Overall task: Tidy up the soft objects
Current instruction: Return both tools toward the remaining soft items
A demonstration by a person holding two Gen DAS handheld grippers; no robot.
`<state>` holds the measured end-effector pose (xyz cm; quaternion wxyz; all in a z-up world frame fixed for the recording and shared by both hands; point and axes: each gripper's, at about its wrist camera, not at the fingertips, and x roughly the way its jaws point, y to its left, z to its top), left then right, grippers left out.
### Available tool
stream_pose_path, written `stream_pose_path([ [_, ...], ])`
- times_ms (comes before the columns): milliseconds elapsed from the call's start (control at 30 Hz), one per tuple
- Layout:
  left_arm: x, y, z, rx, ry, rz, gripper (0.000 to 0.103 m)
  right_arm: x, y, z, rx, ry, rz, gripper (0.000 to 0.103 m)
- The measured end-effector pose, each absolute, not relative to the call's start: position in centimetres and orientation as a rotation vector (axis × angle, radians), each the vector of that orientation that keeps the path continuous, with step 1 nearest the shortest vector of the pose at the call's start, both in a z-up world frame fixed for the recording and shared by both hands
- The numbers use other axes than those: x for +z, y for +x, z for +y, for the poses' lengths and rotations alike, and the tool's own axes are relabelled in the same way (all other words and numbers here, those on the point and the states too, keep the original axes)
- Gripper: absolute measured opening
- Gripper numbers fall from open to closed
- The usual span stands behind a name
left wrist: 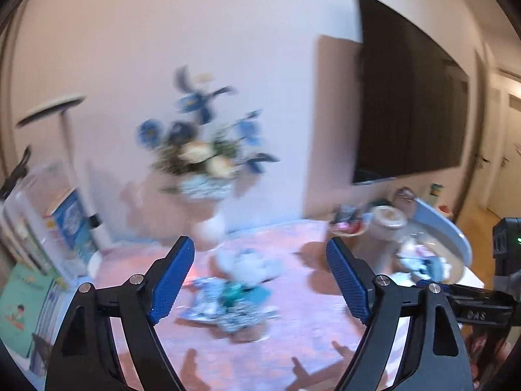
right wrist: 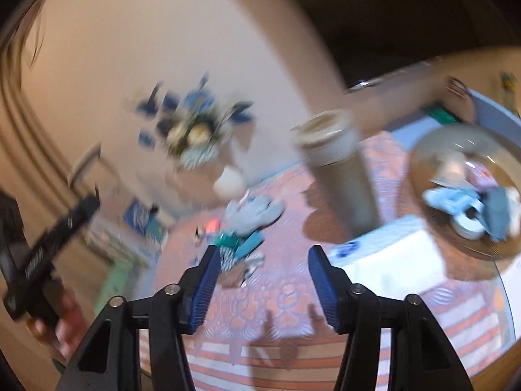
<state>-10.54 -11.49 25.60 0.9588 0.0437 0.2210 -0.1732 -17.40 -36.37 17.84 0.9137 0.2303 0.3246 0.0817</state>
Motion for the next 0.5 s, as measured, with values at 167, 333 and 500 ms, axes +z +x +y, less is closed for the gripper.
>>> stream_pose_path([
  [167, 20.9, -7.9, -6.1, -0.318, 0.01, 0.538, 0.082, 15.3, -13.2, -29.6, 0.181, 0.325, 0.725, 0.061],
  [333, 14.3, -5.6, -2.5, -0.259, -0.018, 0.585, 0.082, 10.4, -9.2, -24.9, 0.143, 0.175, 0.762, 0.061],
  [500, 7.2, -2.7, 0.1, -0.207, -0.064, 0.713, 0.082, 4.8, -7.1, -22.8, 0.108, 0.049, 0.819, 0.061],
])
